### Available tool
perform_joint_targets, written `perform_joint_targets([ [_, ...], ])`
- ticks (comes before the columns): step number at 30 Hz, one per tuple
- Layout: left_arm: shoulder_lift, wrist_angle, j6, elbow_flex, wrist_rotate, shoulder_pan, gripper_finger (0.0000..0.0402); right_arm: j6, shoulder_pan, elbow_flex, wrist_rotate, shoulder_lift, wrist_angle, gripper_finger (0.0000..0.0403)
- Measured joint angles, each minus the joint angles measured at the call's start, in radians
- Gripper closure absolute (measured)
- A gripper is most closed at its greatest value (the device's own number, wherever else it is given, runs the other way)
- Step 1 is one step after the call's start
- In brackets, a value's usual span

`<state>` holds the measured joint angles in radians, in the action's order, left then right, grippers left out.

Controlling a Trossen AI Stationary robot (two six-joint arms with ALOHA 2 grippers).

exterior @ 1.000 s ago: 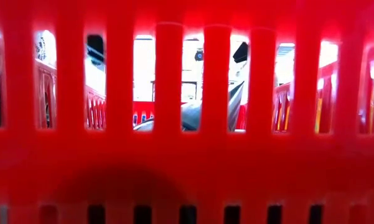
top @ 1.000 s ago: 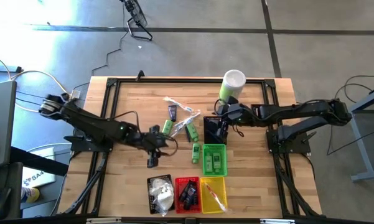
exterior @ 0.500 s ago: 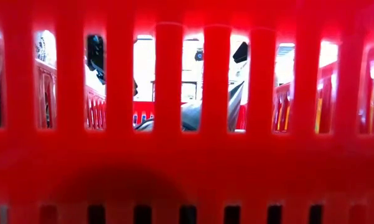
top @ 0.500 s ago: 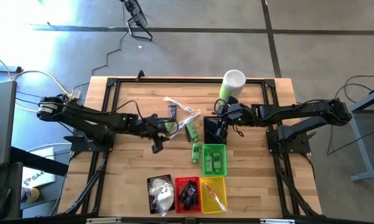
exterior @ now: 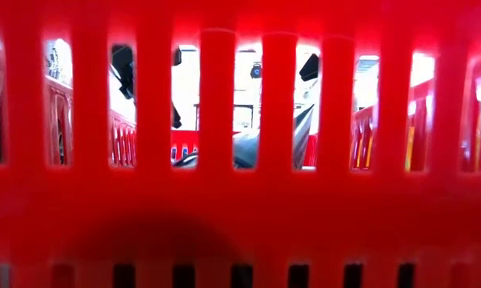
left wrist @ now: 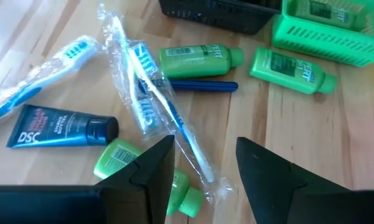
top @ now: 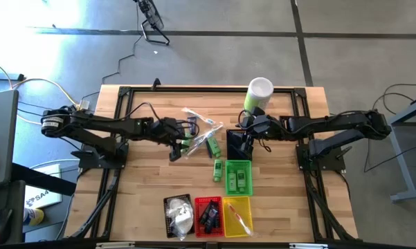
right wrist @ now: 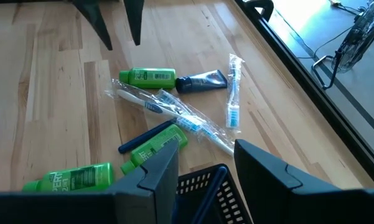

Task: Pick & Place Travel size toiletries
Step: Put the blue toothbrush into the yellow bin

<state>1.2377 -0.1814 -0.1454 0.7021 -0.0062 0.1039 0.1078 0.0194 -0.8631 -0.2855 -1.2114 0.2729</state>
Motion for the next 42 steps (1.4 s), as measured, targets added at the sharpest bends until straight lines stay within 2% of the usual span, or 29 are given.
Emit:
perform_joint_targets([
  [5, 0.0, 0.022, 0.045, -0.01, 0.031, 0.035, 0.0233, 0.0, 0.0, 0.0, 0.0, 0.0, 0.0, 0.0255],
  [12, -0.008, 0.248, 0.074, -0.112, 0.169, 0.11, 0.0233, 0.0, 0.0, 0.0, -0.004, 0.0, 0.0, 0.0255],
  [19, -0.014, 0.265, 0.102, -0.158, 0.212, 0.172, 0.0233, 0.0, 0.0, 0.0, -0.004, -0.006, -0.001, 0.0255],
  [23, -0.015, 0.275, 0.128, -0.178, 0.273, 0.197, 0.0233, 0.01, 0.0, 0.0, -0.004, -0.008, -0.002, 0.0255],
  [31, -0.092, 0.292, 0.202, -0.228, 0.354, 0.27, 0.0233, 0.023, 0.0, 0.0, 0.004, -0.008, -0.036, 0.0255],
  [42, -0.116, 0.291, 0.088, -0.256, 0.372, 0.302, 0.0233, 0.03, 0.0, 0.0, 0.007, -0.008, -0.04, 0.0255],
])
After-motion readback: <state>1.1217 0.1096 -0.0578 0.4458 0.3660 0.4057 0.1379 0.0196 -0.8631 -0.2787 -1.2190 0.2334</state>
